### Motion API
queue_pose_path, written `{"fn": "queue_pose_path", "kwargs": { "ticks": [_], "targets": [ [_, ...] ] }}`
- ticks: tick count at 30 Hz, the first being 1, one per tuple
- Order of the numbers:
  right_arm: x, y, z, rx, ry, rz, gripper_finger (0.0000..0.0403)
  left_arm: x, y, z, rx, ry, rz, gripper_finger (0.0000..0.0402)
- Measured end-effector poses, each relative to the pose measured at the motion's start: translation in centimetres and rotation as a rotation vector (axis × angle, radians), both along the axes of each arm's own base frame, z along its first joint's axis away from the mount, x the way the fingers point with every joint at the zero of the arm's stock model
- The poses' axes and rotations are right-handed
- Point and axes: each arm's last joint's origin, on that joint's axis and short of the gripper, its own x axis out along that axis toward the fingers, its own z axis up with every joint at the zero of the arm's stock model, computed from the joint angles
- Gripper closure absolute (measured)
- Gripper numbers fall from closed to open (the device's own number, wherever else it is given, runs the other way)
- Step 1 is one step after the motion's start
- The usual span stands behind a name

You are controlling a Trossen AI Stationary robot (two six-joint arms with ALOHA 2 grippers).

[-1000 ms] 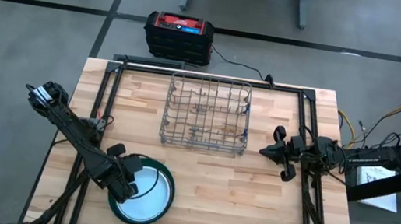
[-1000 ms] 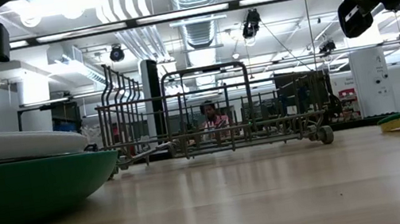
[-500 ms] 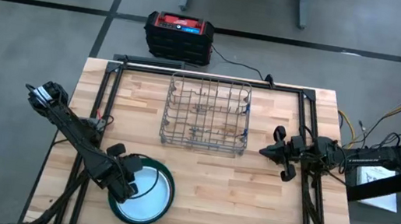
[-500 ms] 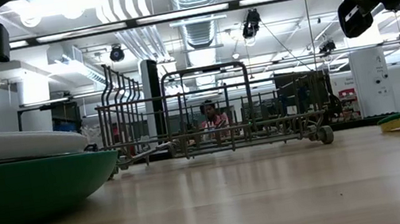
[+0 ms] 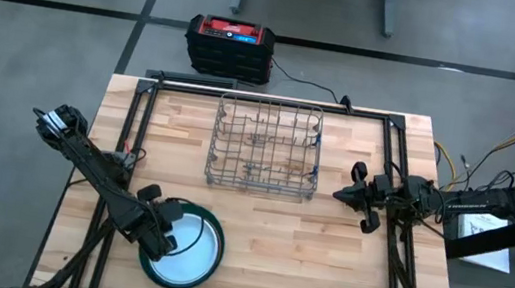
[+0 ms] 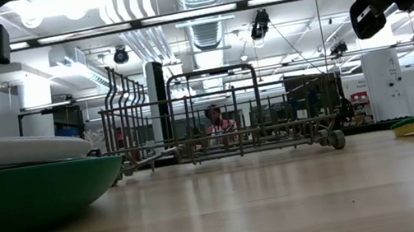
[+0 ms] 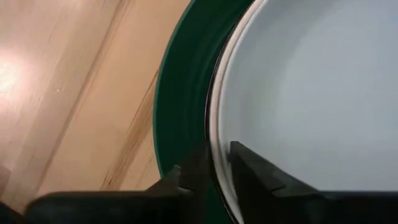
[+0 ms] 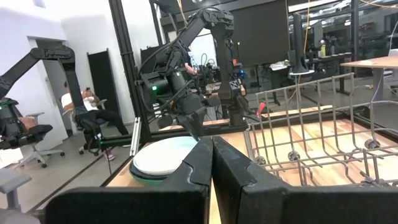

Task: Sort dishes
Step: Put the light blue plate in the dishwasher rack

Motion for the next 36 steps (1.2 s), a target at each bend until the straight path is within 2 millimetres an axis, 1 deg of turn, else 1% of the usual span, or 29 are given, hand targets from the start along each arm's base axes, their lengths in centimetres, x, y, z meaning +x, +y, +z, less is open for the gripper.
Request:
{"fn": "queue_pose_path", "kwargs": {
  "ticks": [2,3,16,26,36],
  "targets": [
    [0.0,0.0,0.0,0.000,0.000,0.000,0.0403,0.0,0.0,0.0,0.002,0.000,0.000,0.0386],
    [0.0,0.0,0.0,0.000,0.000,0.000,0.0403,0.0,0.0,0.0,0.003,-0.003,0.000,0.0393],
    [0.0,0.0,0.0,0.001,0.000,0.000,0.0403,0.0,0.0,0.2,0.007,-0.001,0.000,0.0401],
    [0.0,0.0,0.0,0.003,0.001,0.000,0.0403,0.4,-0.2,2.7,0.046,0.013,-0.001,0.0401],
    [0.0,0.0,0.0,0.006,0.001,0.001,0.0403,0.7,-0.3,4.7,0.102,-0.029,-0.002,0.0401]
  ]
}}
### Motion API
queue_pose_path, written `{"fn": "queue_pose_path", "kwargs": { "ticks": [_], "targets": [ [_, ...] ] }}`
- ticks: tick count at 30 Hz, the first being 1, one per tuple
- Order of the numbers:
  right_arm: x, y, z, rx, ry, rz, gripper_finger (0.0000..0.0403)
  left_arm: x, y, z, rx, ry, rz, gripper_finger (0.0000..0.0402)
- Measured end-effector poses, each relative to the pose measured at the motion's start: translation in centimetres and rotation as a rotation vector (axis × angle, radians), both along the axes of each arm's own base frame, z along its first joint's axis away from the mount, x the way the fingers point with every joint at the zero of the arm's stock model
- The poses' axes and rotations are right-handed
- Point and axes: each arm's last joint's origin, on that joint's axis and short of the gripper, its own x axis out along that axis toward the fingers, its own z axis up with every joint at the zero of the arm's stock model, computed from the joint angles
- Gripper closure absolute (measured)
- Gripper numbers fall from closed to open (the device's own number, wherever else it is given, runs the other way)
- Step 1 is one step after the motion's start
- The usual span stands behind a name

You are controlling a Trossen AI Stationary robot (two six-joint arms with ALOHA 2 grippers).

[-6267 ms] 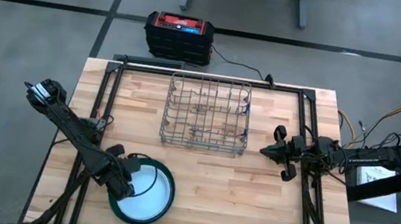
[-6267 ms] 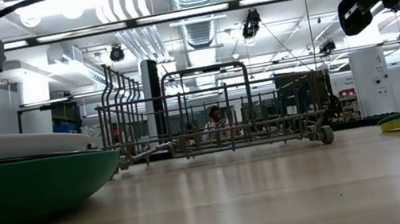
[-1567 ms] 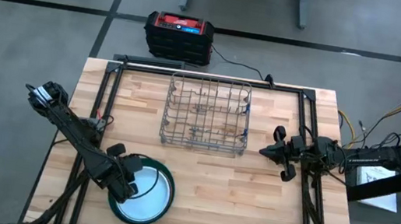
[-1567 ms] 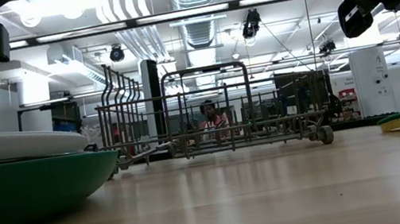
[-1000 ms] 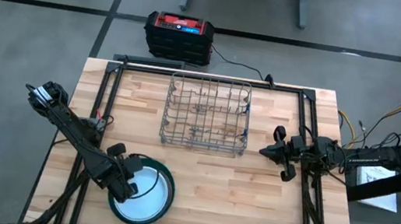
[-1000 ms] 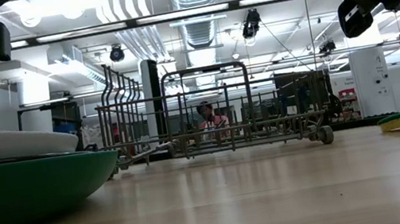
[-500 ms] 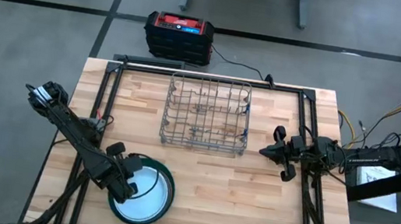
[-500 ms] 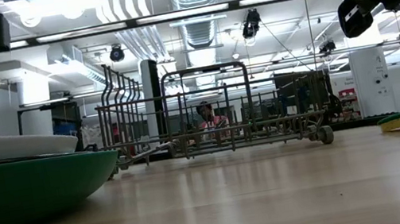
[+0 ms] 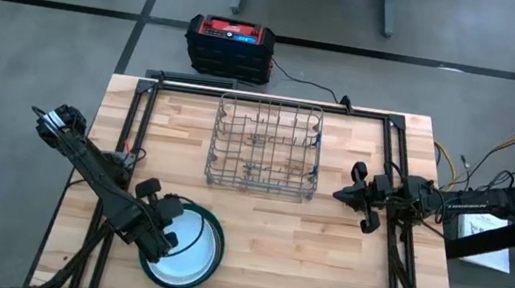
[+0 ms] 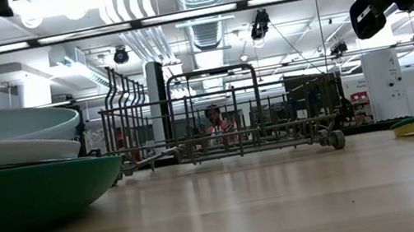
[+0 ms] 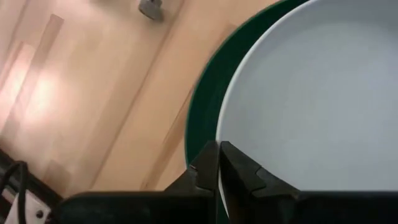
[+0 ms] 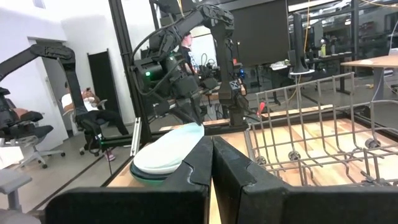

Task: Sort dishes
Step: Put the light blue plate in the dishwasher rack

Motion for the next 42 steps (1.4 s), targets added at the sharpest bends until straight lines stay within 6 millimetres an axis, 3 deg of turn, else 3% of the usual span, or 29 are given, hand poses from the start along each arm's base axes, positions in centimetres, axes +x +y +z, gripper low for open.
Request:
{"fn": "queue_pose_path", "kwargs": {
  "ticks": [32,42],
  "targets": [
    [0.0,0.0,0.0,0.006,0.002,0.002,0.0403,0.4,-0.1,6.0,0.056,-0.056,-0.019,0.0401],
    [0.0,0.0,-0.1,0.006,0.010,0.002,0.0403,0.2,0.0,6.4,0.069,-0.040,-0.019,0.0401]
  ]
}}
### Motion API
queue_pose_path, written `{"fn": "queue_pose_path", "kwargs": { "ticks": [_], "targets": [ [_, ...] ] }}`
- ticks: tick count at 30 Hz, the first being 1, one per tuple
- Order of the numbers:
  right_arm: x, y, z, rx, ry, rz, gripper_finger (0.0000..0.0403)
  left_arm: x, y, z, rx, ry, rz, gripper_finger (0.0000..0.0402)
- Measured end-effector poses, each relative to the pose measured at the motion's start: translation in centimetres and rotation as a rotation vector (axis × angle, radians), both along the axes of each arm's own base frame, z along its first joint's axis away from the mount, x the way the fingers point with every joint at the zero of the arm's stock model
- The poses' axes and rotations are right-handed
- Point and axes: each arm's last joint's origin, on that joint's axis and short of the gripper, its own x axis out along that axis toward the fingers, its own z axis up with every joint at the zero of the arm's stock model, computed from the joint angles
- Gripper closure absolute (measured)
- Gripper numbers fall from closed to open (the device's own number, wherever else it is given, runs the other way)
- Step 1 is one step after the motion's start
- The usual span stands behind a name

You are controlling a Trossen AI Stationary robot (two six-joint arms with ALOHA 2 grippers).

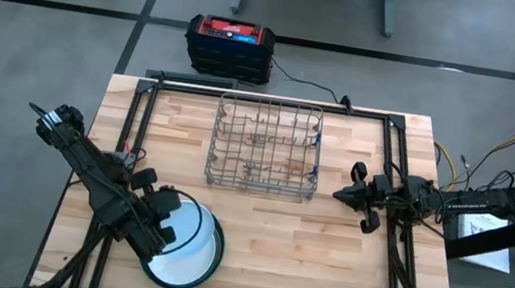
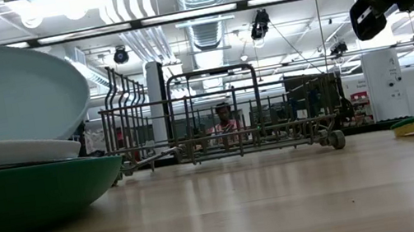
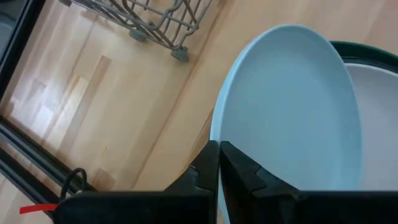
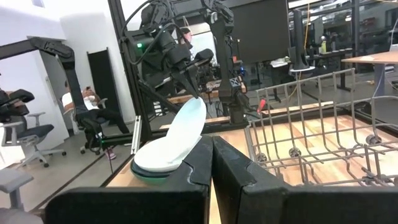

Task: Sort dishes
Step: Put the light blue plate in the dishwasher rack

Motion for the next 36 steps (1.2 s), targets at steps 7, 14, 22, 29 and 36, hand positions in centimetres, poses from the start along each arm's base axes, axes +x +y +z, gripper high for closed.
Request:
{"fn": "queue_pose_path", "kwargs": {
  "ticks": [7,14,22,29,36],
  "targets": [
    [0.0,0.0,0.0,0.000,0.002,0.000,0.0403,0.2,-0.2,1.9,-0.025,-0.035,-0.016,0.0401],
    [0.0,0.0,-0.1,-0.001,0.008,0.000,0.0403,0.2,0.0,3.2,-0.010,-0.057,-0.038,0.0401],
    [0.0,0.0,-0.1,-0.001,0.014,-0.001,0.0403,0.0,0.0,2.0,-0.009,-0.010,-0.031,0.0401],
    [0.0,0.0,-0.1,-0.001,0.014,-0.001,0.0403,0.2,-0.3,0.0,-0.046,0.007,-0.034,0.0401],
    [0.0,0.0,-0.1,-0.001,0.014,-0.001,0.0403,-0.2,0.0,-1.7,-0.010,0.066,-0.045,0.0401]
  ]
}}
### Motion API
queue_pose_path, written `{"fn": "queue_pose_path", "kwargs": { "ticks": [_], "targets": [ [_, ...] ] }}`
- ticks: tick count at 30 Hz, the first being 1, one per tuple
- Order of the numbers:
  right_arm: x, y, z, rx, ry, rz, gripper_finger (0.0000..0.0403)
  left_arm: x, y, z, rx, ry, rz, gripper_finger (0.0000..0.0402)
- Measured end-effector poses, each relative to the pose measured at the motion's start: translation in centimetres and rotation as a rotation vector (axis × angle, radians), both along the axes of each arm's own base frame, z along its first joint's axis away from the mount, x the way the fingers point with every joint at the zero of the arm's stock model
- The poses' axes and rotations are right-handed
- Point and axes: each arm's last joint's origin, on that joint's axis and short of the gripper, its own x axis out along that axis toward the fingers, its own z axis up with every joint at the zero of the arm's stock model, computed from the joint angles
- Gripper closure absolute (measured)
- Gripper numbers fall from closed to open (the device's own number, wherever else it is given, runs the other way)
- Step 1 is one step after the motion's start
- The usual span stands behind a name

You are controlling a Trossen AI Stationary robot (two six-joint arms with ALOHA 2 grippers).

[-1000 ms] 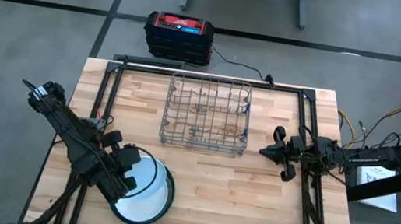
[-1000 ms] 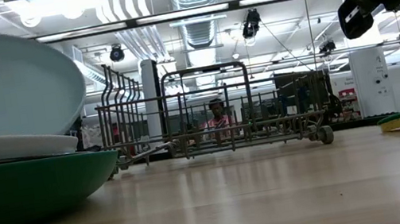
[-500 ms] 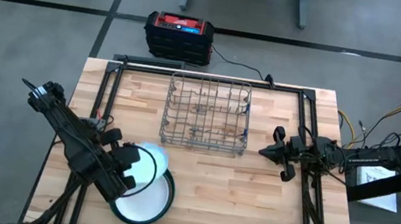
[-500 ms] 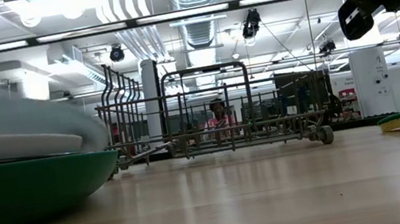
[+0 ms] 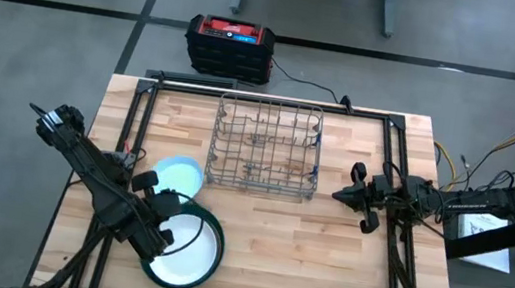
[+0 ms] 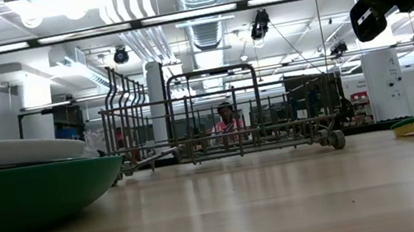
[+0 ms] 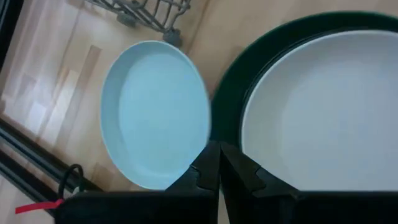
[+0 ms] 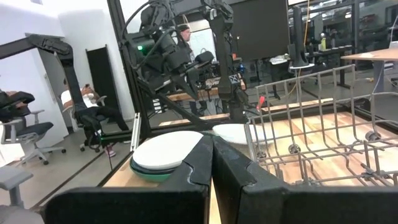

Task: Sort dishes
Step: Put the light blue plate in the dishwasher rack

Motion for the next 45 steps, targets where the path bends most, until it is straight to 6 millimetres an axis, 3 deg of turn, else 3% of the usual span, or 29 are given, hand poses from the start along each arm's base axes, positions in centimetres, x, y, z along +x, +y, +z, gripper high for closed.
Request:
{"fn": "queue_pose_path", "kwargs": {
  "ticks": [7,15,21,27,37,45],
  "targets": [
    [0.0,0.0,0.0,0.010,0.002,0.001,0.0403,-0.9,0.9,-0.7,0.002,-0.001,0.075,0.0401],
    [0.0,0.0,0.0,0.012,0.003,0.002,0.0403,-3.5,4.2,-0.4,-0.098,-0.124,0.166,0.0401],
    [0.0,0.0,0.0,0.017,0.003,0.000,0.0403,-4.1,8.0,-2.1,-0.143,-0.199,0.221,0.0401],
    [0.0,0.0,0.0,0.032,0.007,0.002,0.0403,-4.4,13.2,-4.1,-0.075,-0.151,0.410,0.0401],
    [0.0,-0.1,-0.2,0.039,0.029,-0.029,0.0403,-4.3,19.8,-4.8,-0.038,-0.052,0.537,0.0399],
    [0.0,-0.1,-0.2,0.029,0.026,-0.045,0.0403,-3.8,22.9,-5.8,-0.121,-0.013,0.532,0.0338]
  ]
}}
